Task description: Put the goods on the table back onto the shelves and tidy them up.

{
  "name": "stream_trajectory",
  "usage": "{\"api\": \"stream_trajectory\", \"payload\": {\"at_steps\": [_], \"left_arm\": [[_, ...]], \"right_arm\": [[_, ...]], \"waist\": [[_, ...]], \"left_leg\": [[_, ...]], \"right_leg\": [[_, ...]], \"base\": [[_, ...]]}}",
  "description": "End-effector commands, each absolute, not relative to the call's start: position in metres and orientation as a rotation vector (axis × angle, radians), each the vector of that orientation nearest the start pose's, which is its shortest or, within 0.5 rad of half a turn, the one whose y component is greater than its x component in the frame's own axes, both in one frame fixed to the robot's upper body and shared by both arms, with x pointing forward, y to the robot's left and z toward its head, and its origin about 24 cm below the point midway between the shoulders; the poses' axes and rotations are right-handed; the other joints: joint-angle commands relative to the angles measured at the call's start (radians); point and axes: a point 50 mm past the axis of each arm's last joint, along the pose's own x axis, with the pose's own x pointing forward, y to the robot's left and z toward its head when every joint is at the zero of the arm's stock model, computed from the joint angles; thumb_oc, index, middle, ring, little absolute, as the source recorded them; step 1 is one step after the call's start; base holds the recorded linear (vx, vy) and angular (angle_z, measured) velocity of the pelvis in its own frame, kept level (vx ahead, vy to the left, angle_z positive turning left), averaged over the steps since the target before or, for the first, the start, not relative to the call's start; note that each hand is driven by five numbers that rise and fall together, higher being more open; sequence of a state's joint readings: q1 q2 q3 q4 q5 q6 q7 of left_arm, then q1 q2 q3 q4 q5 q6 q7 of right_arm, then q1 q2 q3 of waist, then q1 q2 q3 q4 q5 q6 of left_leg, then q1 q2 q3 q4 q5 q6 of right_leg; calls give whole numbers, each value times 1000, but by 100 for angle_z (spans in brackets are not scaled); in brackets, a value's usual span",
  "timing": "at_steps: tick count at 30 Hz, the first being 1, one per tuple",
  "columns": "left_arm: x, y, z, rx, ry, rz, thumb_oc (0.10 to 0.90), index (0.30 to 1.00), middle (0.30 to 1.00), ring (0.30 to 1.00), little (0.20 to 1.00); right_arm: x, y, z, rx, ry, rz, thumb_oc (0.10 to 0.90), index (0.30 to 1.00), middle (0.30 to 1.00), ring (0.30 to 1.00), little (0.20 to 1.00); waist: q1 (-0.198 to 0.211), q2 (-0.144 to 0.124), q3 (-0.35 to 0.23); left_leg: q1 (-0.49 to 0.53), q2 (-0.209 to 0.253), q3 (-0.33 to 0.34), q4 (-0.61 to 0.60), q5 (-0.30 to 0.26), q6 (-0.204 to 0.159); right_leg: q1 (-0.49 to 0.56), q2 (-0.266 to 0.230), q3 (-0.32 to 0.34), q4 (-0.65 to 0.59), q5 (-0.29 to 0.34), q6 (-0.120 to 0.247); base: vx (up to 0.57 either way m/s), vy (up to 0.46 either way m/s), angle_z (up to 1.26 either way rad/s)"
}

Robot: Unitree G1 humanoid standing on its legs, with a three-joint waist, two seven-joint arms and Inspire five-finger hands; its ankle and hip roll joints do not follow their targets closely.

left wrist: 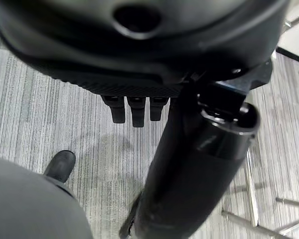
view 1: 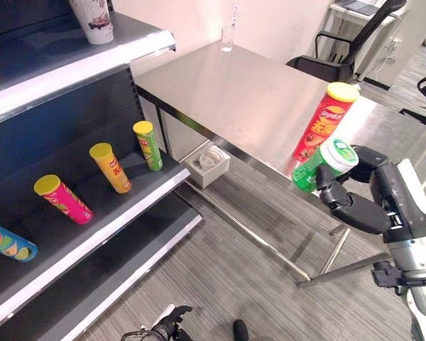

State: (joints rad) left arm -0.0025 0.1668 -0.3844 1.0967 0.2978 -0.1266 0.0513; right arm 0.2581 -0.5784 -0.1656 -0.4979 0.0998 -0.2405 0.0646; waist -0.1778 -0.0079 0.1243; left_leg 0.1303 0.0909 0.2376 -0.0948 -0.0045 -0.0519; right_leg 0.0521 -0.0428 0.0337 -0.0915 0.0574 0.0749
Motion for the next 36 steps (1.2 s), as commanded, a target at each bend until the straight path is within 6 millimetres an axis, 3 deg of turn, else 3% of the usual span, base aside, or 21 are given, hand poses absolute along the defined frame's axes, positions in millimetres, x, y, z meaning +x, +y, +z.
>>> {"api": "stream_trajectory", "payload": {"at_steps": [1,6,9,10,17,19,21,22,24,25,27,28,29,30,31,33,36], "left_arm": [[128,189,-154,687,934,-393,800,900,900,900,900],[125,192,-154,675,945,-350,800,900,900,900,900],[109,204,-158,660,1018,-297,800,900,900,900,900],[109,204,-158,659,1018,-295,800,900,900,900,900],[62,234,-165,625,1217,-152,800,900,900,900,900],[59,236,-166,616,1232,-128,800,900,900,900,900],[55,239,-166,608,1246,-99,800,900,900,900,900],[61,239,-164,616,1224,-97,800,900,900,900,900],[65,237,-164,617,1209,-102,800,900,900,900,900],[64,234,-165,593,1216,-85,800,900,900,900,900],[47,238,-167,547,1282,-20,800,900,900,900,900],[47,238,-167,547,1283,-20,800,900,900,900,900],[39,241,-167,537,1311,8,800,900,900,900,900],[28,247,-167,535,1350,49,800,900,900,900,900],[26,250,-167,546,1360,55,800,900,900,900,900],[25,247,-167,593,1361,12,800,900,900,900,900],[32,234,-170,638,1320,-115,800,900,900,900,900]], "right_arm": [[193,-209,196,-555,-758,151,400,300,300,300,300],[207,-181,211,-509,-885,224,400,300,300,300,300],[213,-159,223,-482,-960,317,400,300,300,300,300],[213,-159,223,-481,-960,319,400,300,300,300,300],[226,-133,239,-451,-1038,390,400,300,300,300,300],[228,-130,241,-444,-1046,392,400,300,300,300,300],[229,-129,245,-431,-1067,396,400,300,300,300,300],[228,-132,251,-439,-1090,382,400,300,300,300,300],[229,-136,253,-451,-1092,356,400,300,300,300,300],[230,-149,252,-480,-1073,299,400,300,300,300,300],[228,-159,251,-505,-1058,262,400,300,300,300,300],[228,-159,251,-505,-1057,263,400,300,300,300,300],[226,-163,250,-516,-1047,248,400,300,300,300,300],[224,-170,248,-550,-1027,233,400,300,300,300,300],[221,-172,248,-569,-1023,237,400,300,300,300,300],[215,-180,246,-604,-1004,218,400,300,300,300,300],[217,-191,244,-635,-963,167,400,300,300,300,300]], "waist": [[66,-48,-68],[124,-45,-65],[164,-48,-62],[161,-48,-61],[231,-55,-56],[237,-58,-51],[250,-64,-37],[265,-78,3],[267,-85,20],[265,-93,25],[253,-94,14],[254,-93,13],[249,-89,7],[243,-78,-5],[239,-71,-10],[223,-49,-27],[190,-23,-46]], "left_leg": [[-22,-53,-43,8,-70,37],[-28,-63,-91,8,-64,38],[-28,-68,-121,8,-61,37],[-28,-68,-122,8,-61,37],[-24,-71,-180,9,-58,31],[-28,-72,-190,11,-55,30],[-59,-75,-206,55,-65,27],[-133,-82,-212,166,-85,4],[-187,-81,-220,231,-95,-13],[-223,-20,-208,246,-87,-36],[-221,75,-186,207,-48,-49],[-217,78,-184,201,-46,-51],[-211,119,-181,175,-19,-60],[-193,197,-187,118,36,-83],[-185,222,-197,99,50,-96],[-165,234,-189,72,46,-111],[-142,174,-157,59,9,-120]], "right_leg": [[-22,-22,22,59,-47,51],[-7,-33,-10,61,-54,42],[6,-42,-43,66,-62,37],[7,-42,-44,66,-63,37],[29,-46,-95,72,-80,26],[32,-47,-103,68,-81,23],[28,-49,-114,67,-85,21],[24,-61,-126,68,-85,11],[18,-68,-146,67,-82,7],[19,-85,-183,70,-86,15],[23,-110,-197,82,-90,30],[23,-107,-196,85,-92,29],[17,-116,-188,95,-102,35],[2,-133,-169,115,-130,47],[-5,-145,-157,121,-139,53],[2,-168,-155,120,-140,64],[14,-236,-151,93,-77,95]], "base": [[48,-8,9],[56,-2,36],[69,-2,38],[51,-8,49],[69,-31,33],[17,-41,21],[-51,-64,15],[-159,-33,25],[-120,22,57],[17,159,92],[75,225,86],[78,192,53],[113,328,24],[153,469,6],[176,492,-3],[167,407,-30],[150,450,-3]]}}
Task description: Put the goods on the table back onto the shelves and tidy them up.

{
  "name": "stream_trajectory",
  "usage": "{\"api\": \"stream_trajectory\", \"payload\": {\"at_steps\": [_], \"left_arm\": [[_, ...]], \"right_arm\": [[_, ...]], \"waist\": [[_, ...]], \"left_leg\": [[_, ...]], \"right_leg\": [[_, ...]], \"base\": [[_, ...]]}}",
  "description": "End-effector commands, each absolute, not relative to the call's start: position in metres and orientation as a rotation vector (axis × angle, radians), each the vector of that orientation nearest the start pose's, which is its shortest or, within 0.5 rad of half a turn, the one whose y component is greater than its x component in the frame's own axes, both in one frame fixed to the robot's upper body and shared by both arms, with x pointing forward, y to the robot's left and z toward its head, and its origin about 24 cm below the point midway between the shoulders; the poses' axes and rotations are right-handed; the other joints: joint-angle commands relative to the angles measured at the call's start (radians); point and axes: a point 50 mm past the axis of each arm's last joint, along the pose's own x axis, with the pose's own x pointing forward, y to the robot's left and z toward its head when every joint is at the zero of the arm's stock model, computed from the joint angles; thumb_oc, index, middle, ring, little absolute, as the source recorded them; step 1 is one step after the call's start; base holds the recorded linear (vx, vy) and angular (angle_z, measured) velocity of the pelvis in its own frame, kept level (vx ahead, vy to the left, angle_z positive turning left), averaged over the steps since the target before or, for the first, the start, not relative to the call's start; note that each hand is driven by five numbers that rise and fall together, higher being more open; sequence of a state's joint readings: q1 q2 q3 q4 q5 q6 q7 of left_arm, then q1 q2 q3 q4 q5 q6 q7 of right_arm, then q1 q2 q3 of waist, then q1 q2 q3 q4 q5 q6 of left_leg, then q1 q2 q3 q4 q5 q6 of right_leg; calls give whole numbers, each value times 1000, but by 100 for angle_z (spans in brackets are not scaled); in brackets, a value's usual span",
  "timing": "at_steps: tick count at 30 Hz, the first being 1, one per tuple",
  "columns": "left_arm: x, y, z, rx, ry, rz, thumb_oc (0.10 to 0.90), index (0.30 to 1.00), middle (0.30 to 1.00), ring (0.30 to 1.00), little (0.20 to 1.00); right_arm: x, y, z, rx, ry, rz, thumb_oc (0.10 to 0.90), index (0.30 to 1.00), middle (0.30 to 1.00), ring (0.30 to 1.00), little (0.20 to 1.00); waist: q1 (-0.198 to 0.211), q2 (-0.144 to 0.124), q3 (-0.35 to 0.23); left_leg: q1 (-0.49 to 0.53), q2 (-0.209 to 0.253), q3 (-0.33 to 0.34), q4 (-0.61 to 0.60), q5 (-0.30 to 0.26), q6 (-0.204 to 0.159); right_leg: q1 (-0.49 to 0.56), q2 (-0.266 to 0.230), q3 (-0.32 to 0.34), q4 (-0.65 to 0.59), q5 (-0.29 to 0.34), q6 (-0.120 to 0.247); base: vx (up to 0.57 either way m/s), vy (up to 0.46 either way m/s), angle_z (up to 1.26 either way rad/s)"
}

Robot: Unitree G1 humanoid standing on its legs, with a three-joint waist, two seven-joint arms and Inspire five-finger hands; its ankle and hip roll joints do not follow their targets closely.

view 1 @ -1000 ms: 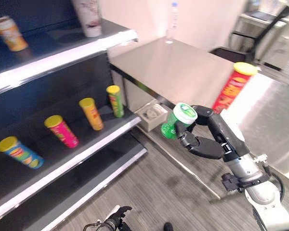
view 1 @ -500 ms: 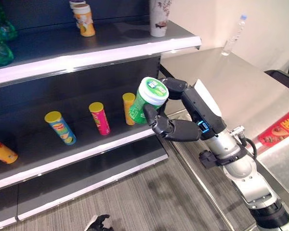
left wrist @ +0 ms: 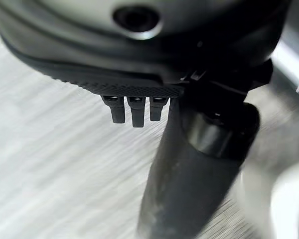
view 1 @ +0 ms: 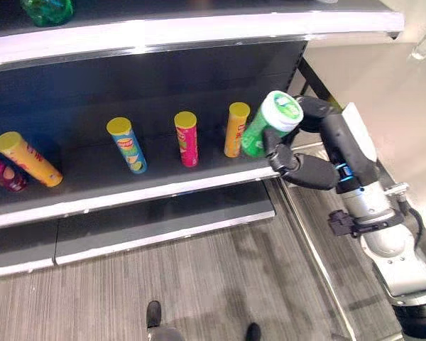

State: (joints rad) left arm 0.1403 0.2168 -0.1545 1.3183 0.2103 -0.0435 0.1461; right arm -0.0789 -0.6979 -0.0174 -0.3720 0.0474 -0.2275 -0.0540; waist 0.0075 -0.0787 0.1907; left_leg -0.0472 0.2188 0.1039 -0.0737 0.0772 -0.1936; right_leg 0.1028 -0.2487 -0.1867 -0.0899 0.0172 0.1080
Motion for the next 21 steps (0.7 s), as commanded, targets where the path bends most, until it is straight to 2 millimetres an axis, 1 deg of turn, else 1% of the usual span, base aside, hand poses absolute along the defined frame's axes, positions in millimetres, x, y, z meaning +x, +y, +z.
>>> {"api": "stream_trajectory", "payload": {"at_steps": [1,2,3,4,5,6,7,8,11,12,13,14,15,16,17,18,19,20,21], "left_arm": [[38,233,-169,656,1296,-143,800,900,900,900,900],[38,233,-169,657,1296,-143,800,900,900,900,900],[53,239,-166,696,1249,-158,800,900,900,900,900],[59,241,-164,700,1226,-148,800,900,900,900,900],[60,241,-164,700,1226,-147,800,900,900,900,900],[69,244,-162,701,1197,-121,800,900,900,900,900],[74,246,-160,692,1182,-99,800,900,900,900,900],[83,247,-158,669,1155,-59,800,900,900,900,900],[87,239,-159,675,1125,-106,800,900,900,900,900],[87,239,-159,675,1125,-107,800,900,900,900,900],[85,236,-160,677,1125,-131,800,900,900,900,900],[84,234,-160,678,1125,-155,800,900,900,900,900],[84,233,-160,697,1124,-194,800,900,900,900,900],[84,233,-160,697,1123,-194,800,900,900,900,900],[83,232,-161,700,1127,-213,800,900,900,900,900],[82,232,-161,697,1134,-219,800,900,900,900,900],[76,233,-163,678,1169,-215,800,900,900,900,900],[76,233,-163,678,1169,-214,800,900,900,900,900],[73,233,-163,671,1183,-215,800,900,900,900,900]], "right_arm": [[218,-191,243,-628,-960,155,400,300,300,300,300],[219,-191,243,-628,-961,155,400,300,300,300,300],[220,-190,244,-603,-972,145,400,300,300,300,300],[221,-190,245,-593,-977,139,400,300,300,300,300],[221,-189,245,-593,-978,139,400,300,300,300,300],[223,-191,246,-589,-979,119,400,300,300,300,300],[225,-191,244,-585,-968,103,400,300,300,300,300],[228,-195,241,-595,-947,68,400,300,300,300,300],[227,-199,238,-604,-931,33,400,300,300,300,300],[227,-199,238,-604,-931,32,400,300,300,300,300],[227,-200,238,-607,-931,28,400,300,300,300,300],[228,-198,239,-603,-936,31,400,300,300,300,300],[228,-198,238,-598,-930,39,400,300,300,300,300],[228,-198,238,-598,-931,39,400,300,300,300,300],[228,-200,237,-602,-923,36,400,300,300,300,300],[227,-201,237,-602,-924,38,400,300,300,300,300],[225,-202,238,-596,-926,46,400,300,300,300,300],[225,-202,238,-596,-927,46,400,300,300,300,300],[224,-204,237,-589,-926,54,400,300,300,300,300]], "waist": [[-7,51,-115],[-6,49,-115],[-26,51,-111],[-30,49,-109],[-29,46,-108],[-36,45,-106],[-38,46,-104],[-44,43,-104],[-58,41,-105],[-56,40,-105],[-57,40,-101],[-56,43,-93],[-68,57,-76],[-67,57,-77],[-78,62,-72],[-84,69,-67],[-95,77,-65],[-94,78,-66],[-102,75,-67]], "left_leg": [[42,25,-14,37,-82,25],[43,22,-11,37,-82,27],[55,-25,12,32,-105,51],[61,-46,19,29,-114,65],[61,-49,21,29,-114,67],[68,-76,26,21,-123,82],[72,-96,29,17,-130,95],[88,-137,35,6,-147,118],[115,-190,47,-7,-167,147],[116,-192,48,-7,-168,148],[123,-205,56,-9,-173,155],[132,-211,70,-12,-178,164],[142,-208,84,-14,-185,173],[139,-208,85,-14,-181,173],[148,-207,87,-14,-187,178],[150,-203,93,-14,-182,183],[155,-197,101,-14,-180,189],[152,-195,102,-14,-176,188],[151,-195,100,-14,-173,188]], "right_leg": [[-42,-49,76,91,-13,67],[-41,-52,78,89,-11,69],[-65,-96,95,99,55,80],[-79,-115,107,103,79,85],[-80,-118,109,103,81,87],[-93,-141,117,104,114,94],[-100,-154,117,105,133,98],[-109,-185,127,104,172,105],[-126,-229,132,116,255,113],[-126,-231,134,114,257,115],[-139,-246,127,124,298,116],[-155,-255,101,139,311,109],[-162,-217,89,181,260,90],[-166,-217,90,183,262,88],[-169,-170,117,201,219,79],[-185,-111,150,222,165,63],[-196,19,183,252,38,36],[-200,21,184,253,40,34],[-204,87,199,262,1,22]], "base": [[82,301,33],[71,389,23],[48,390,3],[46,390,-5],[6,271,-14],[-11,242,-9],[1,453,-10],[21,427,0],[40,308,-11],[11,191,-13],[-9,183,-4],[-17,319,-31],[-32,230,-38],[-4,205,-53],[-3,134,-28],[52,238,-23],[25,165,-13],[47,119,-11],[5,49,-5]]}}
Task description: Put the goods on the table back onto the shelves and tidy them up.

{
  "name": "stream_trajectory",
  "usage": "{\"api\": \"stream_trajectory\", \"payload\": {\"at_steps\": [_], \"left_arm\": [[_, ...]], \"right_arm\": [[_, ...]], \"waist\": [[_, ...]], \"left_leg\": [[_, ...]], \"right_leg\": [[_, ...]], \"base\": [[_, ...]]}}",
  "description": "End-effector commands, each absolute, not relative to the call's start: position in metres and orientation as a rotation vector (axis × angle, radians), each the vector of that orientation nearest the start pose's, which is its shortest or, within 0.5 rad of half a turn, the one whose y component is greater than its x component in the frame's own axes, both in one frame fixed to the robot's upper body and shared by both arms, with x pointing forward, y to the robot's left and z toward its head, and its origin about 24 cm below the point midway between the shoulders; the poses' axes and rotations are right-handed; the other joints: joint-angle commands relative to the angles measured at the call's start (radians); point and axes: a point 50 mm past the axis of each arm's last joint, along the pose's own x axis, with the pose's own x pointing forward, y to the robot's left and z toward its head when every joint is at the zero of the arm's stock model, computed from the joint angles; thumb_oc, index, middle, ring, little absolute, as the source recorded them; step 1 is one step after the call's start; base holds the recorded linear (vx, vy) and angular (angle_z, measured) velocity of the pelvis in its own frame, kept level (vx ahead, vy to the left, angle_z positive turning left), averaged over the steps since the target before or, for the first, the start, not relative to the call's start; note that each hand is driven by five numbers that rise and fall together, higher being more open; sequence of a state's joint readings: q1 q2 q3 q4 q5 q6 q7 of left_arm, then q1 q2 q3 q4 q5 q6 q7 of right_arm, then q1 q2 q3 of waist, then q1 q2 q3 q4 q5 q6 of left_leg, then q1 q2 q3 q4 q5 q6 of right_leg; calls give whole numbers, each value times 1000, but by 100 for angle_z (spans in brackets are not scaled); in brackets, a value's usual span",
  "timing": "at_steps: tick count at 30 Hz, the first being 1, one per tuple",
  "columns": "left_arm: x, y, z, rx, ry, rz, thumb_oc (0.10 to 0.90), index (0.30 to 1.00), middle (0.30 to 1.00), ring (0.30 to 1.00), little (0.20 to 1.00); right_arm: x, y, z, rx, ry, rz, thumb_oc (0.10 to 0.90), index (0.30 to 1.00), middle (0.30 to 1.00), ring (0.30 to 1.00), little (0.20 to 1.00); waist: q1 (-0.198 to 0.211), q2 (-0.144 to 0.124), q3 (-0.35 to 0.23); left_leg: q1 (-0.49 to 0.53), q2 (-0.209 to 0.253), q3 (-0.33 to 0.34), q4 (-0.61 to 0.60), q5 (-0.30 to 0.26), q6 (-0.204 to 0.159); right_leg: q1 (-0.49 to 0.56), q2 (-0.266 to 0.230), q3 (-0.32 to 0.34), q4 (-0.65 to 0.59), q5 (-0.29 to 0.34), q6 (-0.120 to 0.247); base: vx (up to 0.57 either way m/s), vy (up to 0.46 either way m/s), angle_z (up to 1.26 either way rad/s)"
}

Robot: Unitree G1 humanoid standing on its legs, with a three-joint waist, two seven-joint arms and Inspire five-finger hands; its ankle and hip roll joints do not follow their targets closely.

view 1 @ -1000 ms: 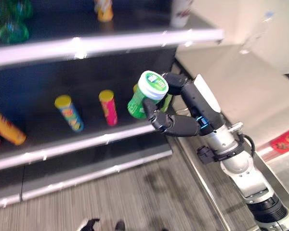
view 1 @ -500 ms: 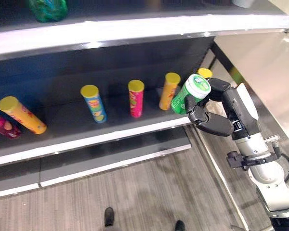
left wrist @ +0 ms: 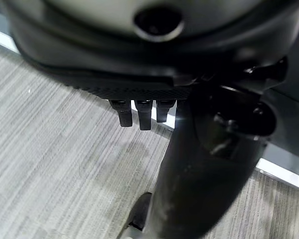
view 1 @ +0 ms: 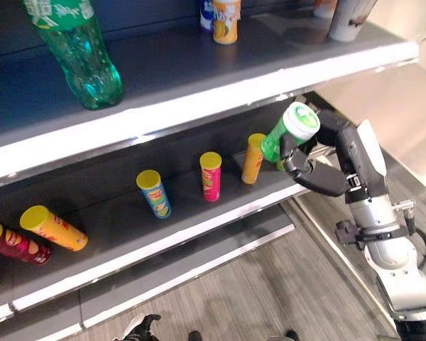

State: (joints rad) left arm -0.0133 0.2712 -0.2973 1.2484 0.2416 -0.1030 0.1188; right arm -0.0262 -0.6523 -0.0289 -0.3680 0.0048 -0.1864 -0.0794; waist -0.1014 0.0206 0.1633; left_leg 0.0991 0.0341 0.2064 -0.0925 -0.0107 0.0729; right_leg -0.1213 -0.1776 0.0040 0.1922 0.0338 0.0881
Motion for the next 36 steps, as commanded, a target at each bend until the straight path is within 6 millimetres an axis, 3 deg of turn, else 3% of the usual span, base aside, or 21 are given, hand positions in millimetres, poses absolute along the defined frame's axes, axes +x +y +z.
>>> {"api": "stream_trajectory", "payload": {"at_steps": [1,2,3,5,7,10,13,14,20,25,30,36], "left_arm": [[73,232,-164,666,1189,-226,800,900,900,900,900],[76,231,-164,672,1180,-232,800,900,900,900,900],[77,231,-164,672,1179,-232,800,900,900,900,900],[84,226,-163,690,1150,-265,800,900,900,900,900],[87,224,-163,682,1139,-258,800,900,900,900,900],[94,218,-162,688,1100,-273,800,900,900,900,900],[88,218,-163,654,1127,-252,800,900,900,900,900],[76,225,-165,630,1186,-204,800,900,900,900,900],[65,228,-167,625,1218,-207,800,900,900,900,900],[68,230,-166,631,1210,-215,800,900,900,900,900],[85,230,-162,641,1149,-220,800,900,900,900,900],[85,230,-162,618,1154,-201,800,900,900,900,900]], "right_arm": [[222,-206,238,-583,-926,56,400,300,300,300,300],[222,-207,239,-578,-932,53,400,300,300,300,300],[222,-207,239,-578,-933,53,400,300,300,300,300],[219,-212,237,-605,-923,45,400,300,300,300,300],[219,-212,234,-594,-909,45,400,300,300,300,300],[216,-216,231,-603,-891,36,400,300,300,300,300],[213,-222,226,-617,-860,8,400,300,300,300,300],[211,-223,225,-630,-850,7,400,300,300,300,300],[205,-225,231,-656,-869,32,400,300,300,300,300],[200,-219,250,-618,-954,112,400,300,300,300,300],[200,-203,282,-657,-1092,202,400,300,300,300,300],[202,-197,304,-699,-1180,210,400,300,300,300,300]], "waist": [[-8,-34,-34],[-14,-43,-33],[-14,-43,-33],[-24,-59,-41],[-27,-61,-45],[-28,-61,-59],[-31,-62,-71],[-27,-60,-76],[-21,-58,-76],[-17,-53,-83],[-11,-52,-103],[0,-55,-113]], "left_leg": [[-1,-20,-20,5,-80,-79],[-6,-27,-31,5,-76,-78],[-10,-27,-30,5,-71,-79],[-16,-51,-66,5,-69,-77],[-15,-50,-68,5,-67,-79],[-12,-44,-74,5,-66,-87],[-6,-35,-85,5,-64,-92],[-1,-27,-87,5,-61,-97],[14,-17,-75,15,-65,-103],[23,-10,-60,31,-70,-107],[38,-3,-58,25,-73,-111],[51,-1,-65,14,-70,-112]], "right_leg": [[10,120,61,-14,-58,39],[14,163,88,-30,-62,29],[11,163,88,-33,-56,28],[46,206,150,-78,-59,5],[56,213,161,-93,-57,-2],[85,203,125,-148,-38,-1],[111,203,114,-195,-26,-2],[121,202,106,-222,-18,-3],[149,209,113,-267,-9,-7],[158,213,118,-260,-16,-12],[167,215,117,-260,-23,-16],[179,213,108,-262,-26,-18]], "base": [[12,50,2],[-13,20,5],[-7,-14,14],[7,-20,49],[45,-61,36],[91,-92,23],[59,-67,20],[33,-54,13],[26,-50,-3],[35,-29,-13],[37,-12,-7],[32,-8,-3]]}}
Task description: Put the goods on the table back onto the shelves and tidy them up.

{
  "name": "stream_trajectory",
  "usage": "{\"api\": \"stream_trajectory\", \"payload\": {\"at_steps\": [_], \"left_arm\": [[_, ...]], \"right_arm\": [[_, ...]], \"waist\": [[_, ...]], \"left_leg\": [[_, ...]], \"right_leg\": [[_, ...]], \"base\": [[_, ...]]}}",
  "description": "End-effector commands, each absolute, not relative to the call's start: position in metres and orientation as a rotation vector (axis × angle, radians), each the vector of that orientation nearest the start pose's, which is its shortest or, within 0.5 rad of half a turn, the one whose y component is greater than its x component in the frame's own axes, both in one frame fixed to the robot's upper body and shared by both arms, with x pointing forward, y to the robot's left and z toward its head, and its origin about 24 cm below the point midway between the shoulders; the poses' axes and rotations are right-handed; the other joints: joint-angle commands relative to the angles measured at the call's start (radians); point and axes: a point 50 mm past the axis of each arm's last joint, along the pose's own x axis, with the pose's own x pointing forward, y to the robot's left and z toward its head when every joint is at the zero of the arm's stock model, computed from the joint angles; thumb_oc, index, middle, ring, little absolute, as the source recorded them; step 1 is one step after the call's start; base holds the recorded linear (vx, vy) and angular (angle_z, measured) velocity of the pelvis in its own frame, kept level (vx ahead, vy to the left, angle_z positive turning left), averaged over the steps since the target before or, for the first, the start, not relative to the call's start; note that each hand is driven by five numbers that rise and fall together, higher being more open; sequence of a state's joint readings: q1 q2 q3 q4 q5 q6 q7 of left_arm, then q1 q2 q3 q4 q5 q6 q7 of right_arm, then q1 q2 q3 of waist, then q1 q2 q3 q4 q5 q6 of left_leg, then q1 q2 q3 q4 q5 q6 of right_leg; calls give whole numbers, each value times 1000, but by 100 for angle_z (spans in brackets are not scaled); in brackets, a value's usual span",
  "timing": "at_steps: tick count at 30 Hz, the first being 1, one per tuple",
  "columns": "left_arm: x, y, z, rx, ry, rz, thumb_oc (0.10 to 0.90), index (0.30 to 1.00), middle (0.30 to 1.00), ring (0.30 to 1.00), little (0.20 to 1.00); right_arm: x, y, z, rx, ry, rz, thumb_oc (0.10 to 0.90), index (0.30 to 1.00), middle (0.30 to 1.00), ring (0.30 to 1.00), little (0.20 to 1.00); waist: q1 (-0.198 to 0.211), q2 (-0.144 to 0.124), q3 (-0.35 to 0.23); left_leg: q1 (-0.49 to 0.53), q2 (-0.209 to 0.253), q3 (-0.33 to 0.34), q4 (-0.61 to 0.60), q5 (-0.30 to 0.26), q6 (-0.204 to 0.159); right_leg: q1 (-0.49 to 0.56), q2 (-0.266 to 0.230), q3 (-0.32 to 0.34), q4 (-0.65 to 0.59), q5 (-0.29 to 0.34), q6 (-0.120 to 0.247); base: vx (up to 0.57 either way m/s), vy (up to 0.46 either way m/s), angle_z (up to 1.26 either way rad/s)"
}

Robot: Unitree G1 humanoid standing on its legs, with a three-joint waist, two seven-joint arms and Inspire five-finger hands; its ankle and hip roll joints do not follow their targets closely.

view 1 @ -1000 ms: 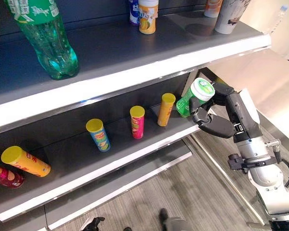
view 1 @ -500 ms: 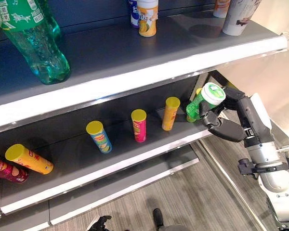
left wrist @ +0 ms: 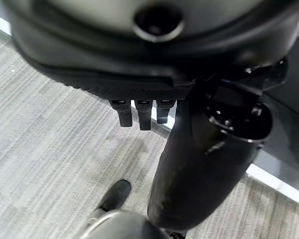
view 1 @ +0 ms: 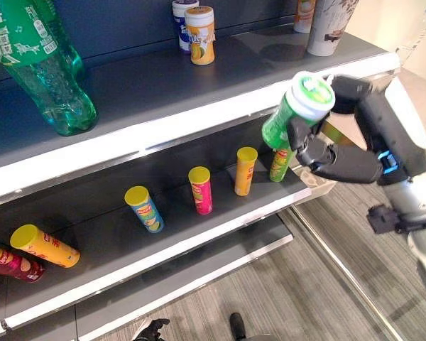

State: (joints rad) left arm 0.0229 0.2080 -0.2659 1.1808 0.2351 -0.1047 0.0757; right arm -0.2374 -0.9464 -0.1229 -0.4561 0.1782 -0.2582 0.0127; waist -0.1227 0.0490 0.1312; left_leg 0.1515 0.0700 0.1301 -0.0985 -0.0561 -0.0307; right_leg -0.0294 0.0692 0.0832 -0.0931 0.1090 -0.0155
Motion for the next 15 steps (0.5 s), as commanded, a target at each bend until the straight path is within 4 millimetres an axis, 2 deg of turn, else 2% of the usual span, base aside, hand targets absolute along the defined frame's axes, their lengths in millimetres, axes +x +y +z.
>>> {"api": "stream_trajectory", "payload": {"at_steps": [1,5,7,10,11,15], "left_arm": [[78,231,-163,607,1183,-191,800,900,900,900,900],[67,238,-164,584,1231,-153,800,900,900,900,900],[62,244,-164,599,1254,-148,800,900,900,900,900],[69,234,-165,601,1217,-185,800,900,900,900,900],[74,234,-164,615,1207,-203,800,900,900,900,900],[78,232,-164,624,1198,-232,800,900,900,900,900]], "right_arm": [[203,-195,309,-703,-1192,214,400,300,300,300,300],[209,-194,318,-720,-1191,222,400,300,300,300,300],[222,-192,327,-765,-1166,226,400,300,300,300,300],[231,-182,334,-790,-1155,283,400,300,300,300,300],[241,-178,340,-819,-1115,297,400,300,300,300,300],[259,-168,353,-891,-1060,336,400,300,300,300,300]], "waist": [[31,-88,-86],[45,-95,-90],[56,-99,-93],[59,-102,-93],[68,-108,-96],[74,-110,-97]], "left_leg": [[2,-37,8,17,-25,-9],[4,-35,3,16,-25,-11],[8,-35,-1,15,-25,-14],[10,-36,0,14,-25,-15],[9,-36,0,13,-23,-16],[6,-38,0,11,-18,-20]], "right_leg": [[91,-34,25,21,-102,85],[94,-36,18,21,-103,84],[97,-38,14,20,-104,84],[99,-39,11,19,-105,83],[101,-38,10,18,-109,82],[102,-37,10,19,-114,82]], "base": [[0,0,0],[8,-3,0],[16,-6,1],[7,2,1],[12,4,7],[7,8,7]]}}
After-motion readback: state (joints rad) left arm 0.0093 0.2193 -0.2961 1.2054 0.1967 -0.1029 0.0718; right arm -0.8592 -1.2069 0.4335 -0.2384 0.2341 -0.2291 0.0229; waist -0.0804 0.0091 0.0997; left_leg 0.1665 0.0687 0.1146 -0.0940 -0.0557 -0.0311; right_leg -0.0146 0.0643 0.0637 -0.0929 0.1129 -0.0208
